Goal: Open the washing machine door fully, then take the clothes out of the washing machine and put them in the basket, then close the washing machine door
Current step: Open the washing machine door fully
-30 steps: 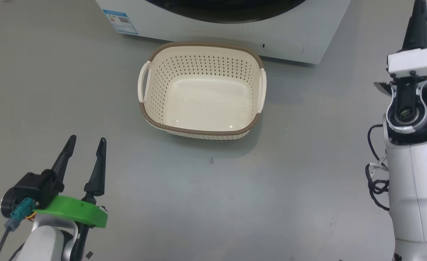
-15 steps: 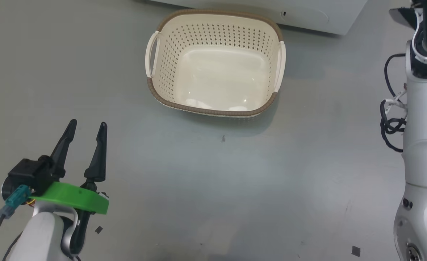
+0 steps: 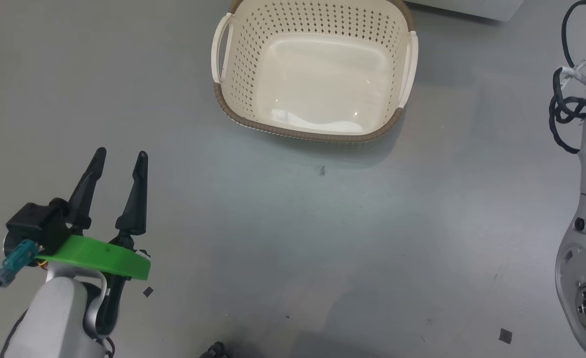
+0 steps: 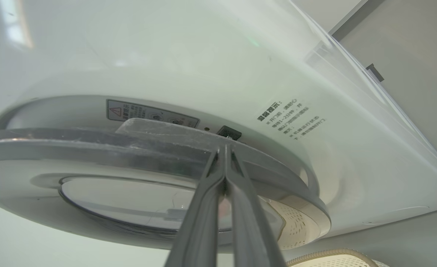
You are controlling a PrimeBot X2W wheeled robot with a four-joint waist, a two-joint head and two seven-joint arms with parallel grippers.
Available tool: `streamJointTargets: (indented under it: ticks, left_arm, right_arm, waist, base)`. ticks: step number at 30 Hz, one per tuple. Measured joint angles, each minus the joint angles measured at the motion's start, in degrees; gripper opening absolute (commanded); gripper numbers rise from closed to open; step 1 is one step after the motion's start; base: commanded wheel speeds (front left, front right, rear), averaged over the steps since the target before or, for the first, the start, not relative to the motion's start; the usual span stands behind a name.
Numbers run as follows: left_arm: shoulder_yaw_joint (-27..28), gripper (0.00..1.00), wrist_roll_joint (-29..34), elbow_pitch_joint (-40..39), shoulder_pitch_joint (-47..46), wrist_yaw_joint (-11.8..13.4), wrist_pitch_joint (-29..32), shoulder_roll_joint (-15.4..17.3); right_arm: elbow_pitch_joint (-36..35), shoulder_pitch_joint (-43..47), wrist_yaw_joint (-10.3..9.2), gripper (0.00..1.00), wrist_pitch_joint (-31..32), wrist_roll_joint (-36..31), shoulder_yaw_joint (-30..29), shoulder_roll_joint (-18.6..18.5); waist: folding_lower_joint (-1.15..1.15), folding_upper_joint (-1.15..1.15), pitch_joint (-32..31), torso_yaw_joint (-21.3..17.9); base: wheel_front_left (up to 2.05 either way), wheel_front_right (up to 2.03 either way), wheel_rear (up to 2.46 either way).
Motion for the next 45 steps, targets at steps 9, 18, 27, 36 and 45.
streamJointTargets:
  ticks: [9,18,27,36,45]
  left_arm:
    - [-0.2,1.00,-0.5,0.6,-0.5,0.0,0.0,0.3]
    - [-0.7,1.00,-1.6,0.3,-1.2,0.0,0.0,0.4]
    - [-1.1,1.00,-2.5,0.1,-1.2,0.0,0.0,0.5]
    - [-1.4,1.00,-2.5,0.1,-1.4,0.0,0.0,0.9]
    - [-1.5,1.00,-2.5,0.1,-1.4,0.0,0.0,1.2]
  right_arm:
    - [3.5,-6.4,-0.03,0.00,1.5,-1.0,-0.3,-0.2]
    - [7.4,-11.1,-0.04,0.00,4.1,-0.8,-1.1,-0.3]
    - [12.1,-14.0,-0.05,0.00,8.1,3.1,-2.5,-1.1]
    - [15.4,-16.2,-0.46,0.00,12.1,8.0,-4.9,-1.5]
    - [17.8,-17.6,-0.46,0.00,15.2,11.0,-4.8,-2.0]
  waist:
    - [0.00,0.00,1.3,0.7]
    - [0.00,0.00,1.8,0.9]
    - [0.00,0.00,2.1,0.9]
    - [0.00,0.00,2.3,0.9]
    - [0.00,0.00,2.2,0.7]
  base:
    - [0.00,0.00,0.00]
    - [0.00,0.00,0.00]
    - [0.00,0.00,0.00]
    - [0.00,0.00,0.00]
    - [0.00,0.00,0.00]
